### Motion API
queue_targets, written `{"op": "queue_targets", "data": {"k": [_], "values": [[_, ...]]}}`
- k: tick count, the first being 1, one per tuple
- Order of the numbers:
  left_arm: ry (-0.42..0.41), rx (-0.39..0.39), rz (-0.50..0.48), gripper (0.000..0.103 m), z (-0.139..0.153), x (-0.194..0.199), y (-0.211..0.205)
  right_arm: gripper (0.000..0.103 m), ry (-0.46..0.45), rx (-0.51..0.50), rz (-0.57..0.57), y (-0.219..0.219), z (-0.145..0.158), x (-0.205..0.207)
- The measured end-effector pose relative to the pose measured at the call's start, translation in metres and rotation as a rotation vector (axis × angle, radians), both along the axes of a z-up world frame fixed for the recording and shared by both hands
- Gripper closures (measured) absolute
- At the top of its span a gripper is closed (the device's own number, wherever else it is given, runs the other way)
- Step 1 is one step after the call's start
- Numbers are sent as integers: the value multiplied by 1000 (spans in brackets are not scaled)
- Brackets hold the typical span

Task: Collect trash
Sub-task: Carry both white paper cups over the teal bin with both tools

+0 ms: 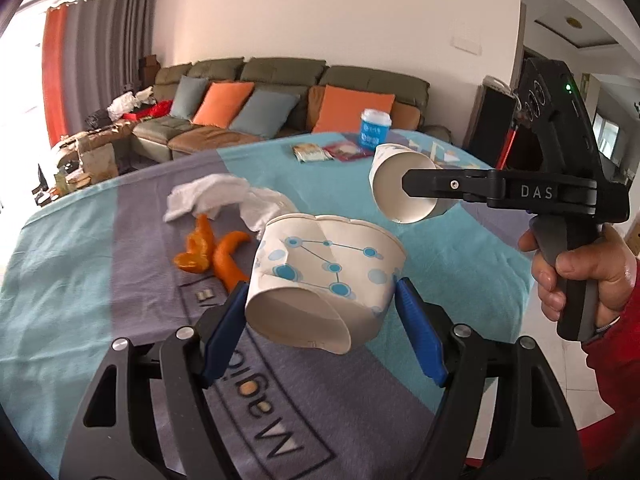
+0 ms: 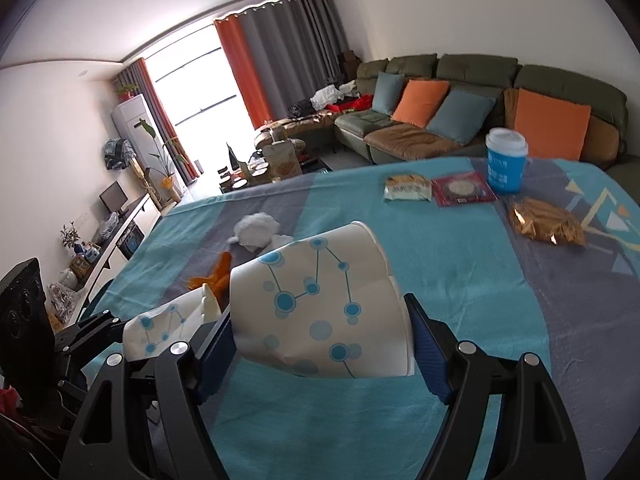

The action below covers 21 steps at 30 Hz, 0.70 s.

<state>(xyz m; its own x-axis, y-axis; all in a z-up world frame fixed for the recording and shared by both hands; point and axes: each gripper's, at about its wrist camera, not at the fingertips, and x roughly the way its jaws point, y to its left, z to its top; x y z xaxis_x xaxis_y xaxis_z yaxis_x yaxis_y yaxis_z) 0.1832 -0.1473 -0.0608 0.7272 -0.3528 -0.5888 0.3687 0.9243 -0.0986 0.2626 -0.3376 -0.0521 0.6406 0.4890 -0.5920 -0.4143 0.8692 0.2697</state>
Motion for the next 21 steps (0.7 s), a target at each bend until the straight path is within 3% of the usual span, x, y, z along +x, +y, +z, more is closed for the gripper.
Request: {"op": "queue_targets", "data": {"k": [21], "values": [[-139, -38, 316, 30, 53, -58, 121, 28, -129, 10, 189, 98, 57, -25]]}}
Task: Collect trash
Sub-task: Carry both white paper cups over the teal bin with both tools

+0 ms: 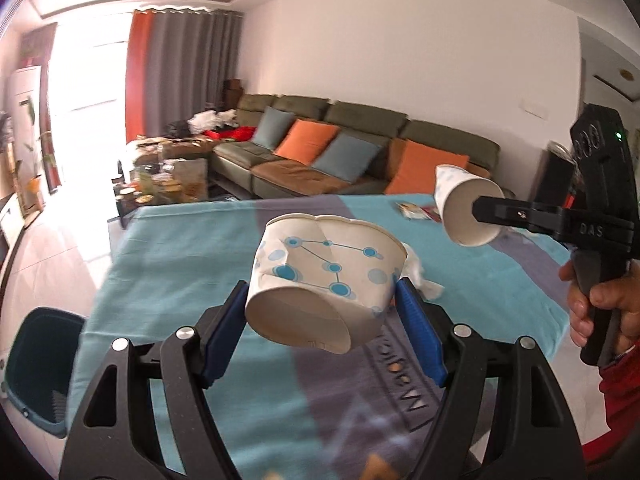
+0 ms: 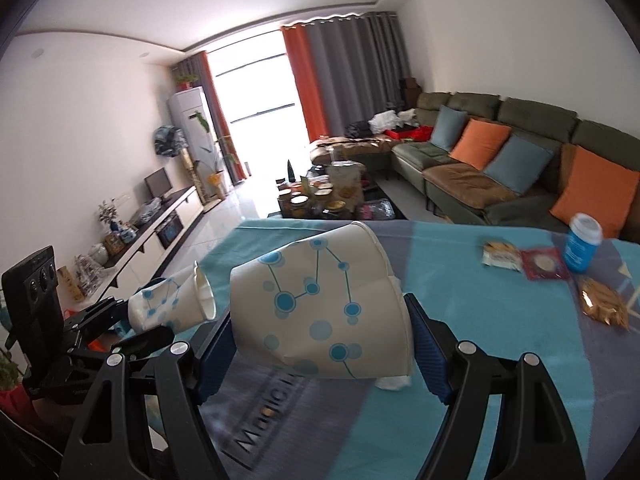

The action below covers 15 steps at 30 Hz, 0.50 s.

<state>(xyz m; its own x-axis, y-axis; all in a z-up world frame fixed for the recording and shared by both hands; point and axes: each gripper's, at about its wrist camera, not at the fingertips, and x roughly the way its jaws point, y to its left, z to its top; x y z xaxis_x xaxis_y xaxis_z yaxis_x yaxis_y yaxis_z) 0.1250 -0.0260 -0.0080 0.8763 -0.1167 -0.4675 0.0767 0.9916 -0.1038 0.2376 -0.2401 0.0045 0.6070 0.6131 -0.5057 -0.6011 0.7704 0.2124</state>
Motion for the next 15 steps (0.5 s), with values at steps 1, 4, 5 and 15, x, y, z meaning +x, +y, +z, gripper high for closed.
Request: {"op": "queue_targets", "data": {"k": [1, 4, 5, 15], "values": [[-5, -1, 10, 30, 2, -2, 5, 28, -2, 2, 13, 6, 2, -1], [-24, -4, 55, 30, 10, -11, 23, 28, -11, 4, 51, 25, 6, -3], [-31, -3, 67, 30, 12, -14, 29, 28, -14, 5, 65, 31, 7, -4], [-69, 4, 220, 30, 31, -45, 93, 28, -49, -1, 221, 106, 22, -11]]}}
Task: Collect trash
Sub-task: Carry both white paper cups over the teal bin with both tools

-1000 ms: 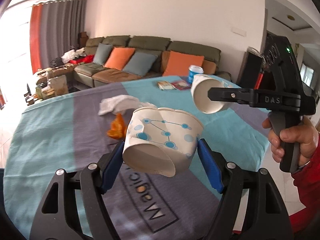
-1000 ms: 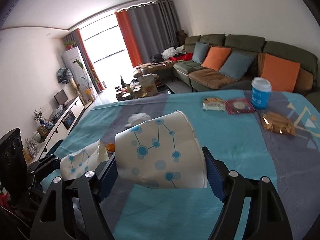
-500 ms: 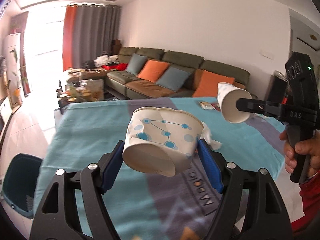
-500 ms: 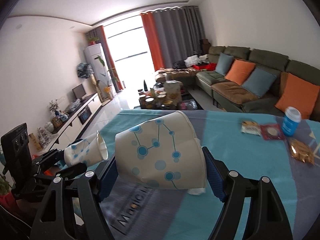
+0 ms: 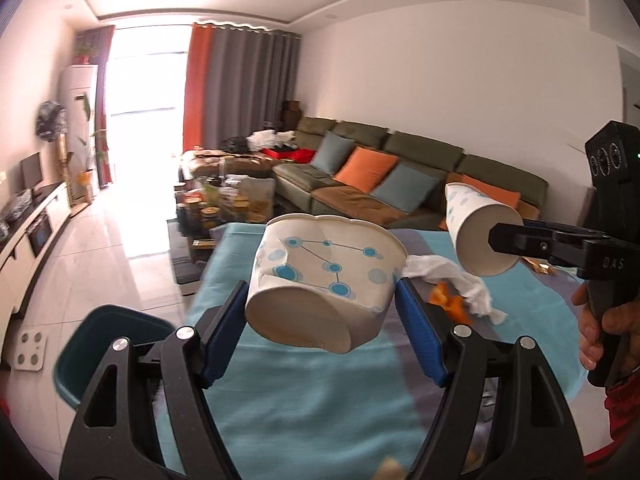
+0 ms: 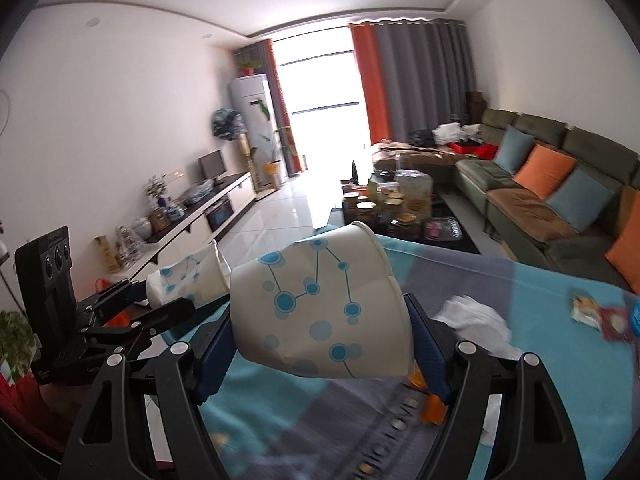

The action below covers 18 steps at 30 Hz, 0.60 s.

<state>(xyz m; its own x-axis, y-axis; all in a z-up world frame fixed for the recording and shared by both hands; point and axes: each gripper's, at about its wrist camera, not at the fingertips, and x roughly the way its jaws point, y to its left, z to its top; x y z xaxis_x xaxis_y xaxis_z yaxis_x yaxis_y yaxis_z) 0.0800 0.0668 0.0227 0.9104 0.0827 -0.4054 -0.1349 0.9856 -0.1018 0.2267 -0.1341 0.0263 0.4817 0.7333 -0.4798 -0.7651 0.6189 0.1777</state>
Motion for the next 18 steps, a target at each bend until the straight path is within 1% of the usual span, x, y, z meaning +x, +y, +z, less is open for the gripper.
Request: {"op": "queue_targets", "data": {"k": [9, 18], "values": [[-4, 8, 140, 30, 4, -34, 57, 28, 5, -1, 119, 63, 3, 0], [19, 19, 284, 30, 1, -67, 125, 28, 25, -40, 237, 130, -3, -2]]}}
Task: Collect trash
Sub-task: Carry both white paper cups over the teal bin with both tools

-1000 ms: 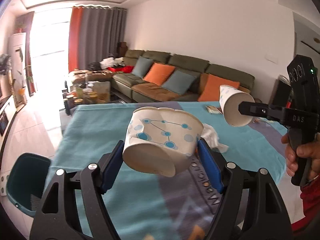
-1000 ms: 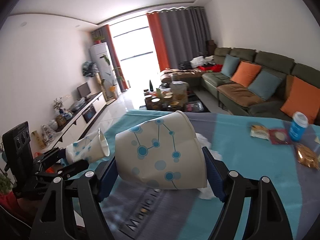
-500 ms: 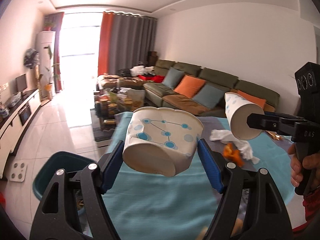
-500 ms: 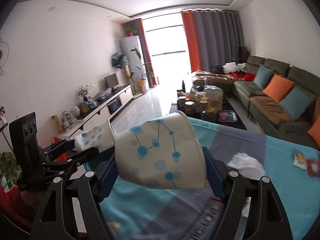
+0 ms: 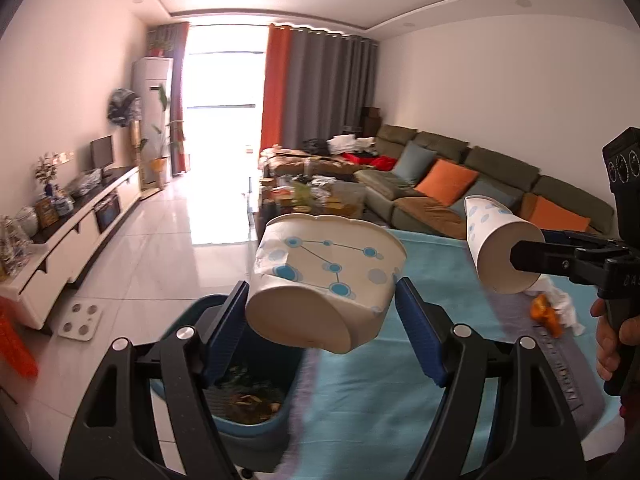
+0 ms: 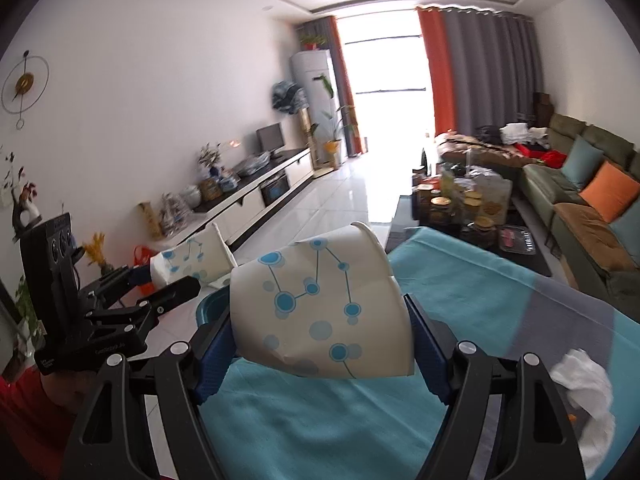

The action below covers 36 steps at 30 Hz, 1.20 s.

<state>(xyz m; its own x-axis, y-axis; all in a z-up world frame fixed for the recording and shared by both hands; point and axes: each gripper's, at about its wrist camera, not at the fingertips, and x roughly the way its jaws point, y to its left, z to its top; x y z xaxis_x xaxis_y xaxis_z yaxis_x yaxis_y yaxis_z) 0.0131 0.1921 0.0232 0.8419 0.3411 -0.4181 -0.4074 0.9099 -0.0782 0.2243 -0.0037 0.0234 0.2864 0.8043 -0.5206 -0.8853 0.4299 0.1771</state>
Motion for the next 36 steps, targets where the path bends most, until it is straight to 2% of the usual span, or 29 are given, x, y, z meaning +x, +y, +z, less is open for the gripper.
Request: {"op": "queue_targets", "data": {"k": [12, 22, 31, 36], "values": [[54, -30, 115, 30, -14, -12, 57, 27, 23, -71, 125, 81, -14, -11], [130, -78, 169, 30, -55, -6, 98, 27, 60, -169, 197, 144, -43, -12], [243, -123, 170, 30, -113, 19, 118, 27, 203, -244, 220, 193, -73, 7], [285, -127, 158, 30, -136, 38, 123, 27, 280, -287, 226, 217, -94, 15]]}}
